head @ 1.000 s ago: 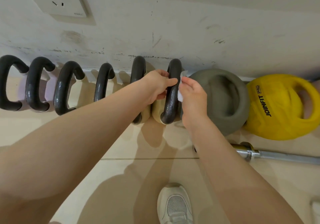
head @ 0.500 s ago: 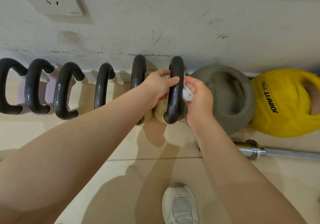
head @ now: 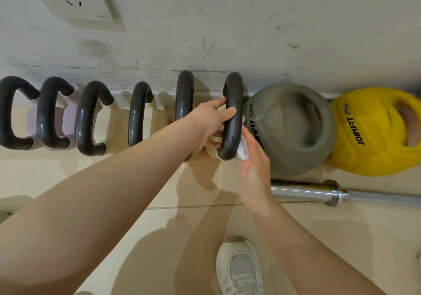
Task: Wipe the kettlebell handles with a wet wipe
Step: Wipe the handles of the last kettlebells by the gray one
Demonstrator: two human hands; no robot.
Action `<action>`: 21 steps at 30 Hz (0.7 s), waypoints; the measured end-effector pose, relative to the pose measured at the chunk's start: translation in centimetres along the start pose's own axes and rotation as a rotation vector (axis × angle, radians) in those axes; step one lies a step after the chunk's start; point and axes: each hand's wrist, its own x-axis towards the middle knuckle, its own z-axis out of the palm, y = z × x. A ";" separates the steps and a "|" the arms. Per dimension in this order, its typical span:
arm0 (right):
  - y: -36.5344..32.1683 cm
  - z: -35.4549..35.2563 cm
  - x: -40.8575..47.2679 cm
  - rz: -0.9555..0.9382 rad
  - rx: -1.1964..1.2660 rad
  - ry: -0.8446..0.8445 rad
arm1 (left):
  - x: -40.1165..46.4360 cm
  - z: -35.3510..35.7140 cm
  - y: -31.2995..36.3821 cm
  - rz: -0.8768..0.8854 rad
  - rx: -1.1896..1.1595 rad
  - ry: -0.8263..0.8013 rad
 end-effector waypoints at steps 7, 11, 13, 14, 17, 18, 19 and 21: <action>1.9 -0.7 0.0 0.039 -0.274 -0.186 | -0.5 -0.4 -0.2 -0.001 0.071 -0.020; 1.4 -1.1 0.6 0.007 -0.255 -0.017 | -0.6 -0.4 -0.4 0.021 0.133 -0.023; 1.3 -1.5 0.2 0.011 -0.156 0.002 | -0.7 -0.2 -0.5 0.024 0.089 -0.041; 1.4 -1.5 0.0 0.029 -0.118 0.014 | -0.7 -0.1 -0.4 0.021 0.081 -0.046; 2.0 -1.5 -0.4 0.055 -0.181 0.056 | -0.7 0.1 -0.2 0.022 0.138 -0.041; 2.1 -1.6 -0.4 0.068 -0.222 0.057 | -0.8 0.1 -0.2 0.022 0.162 -0.040; 2.1 -1.9 -0.3 0.072 -0.287 0.040 | -0.9 0.1 -0.4 0.024 0.178 -0.038; 1.9 -2.1 -0.1 0.059 -0.473 -0.019 | -1.2 0.1 -0.9 0.033 0.191 -0.035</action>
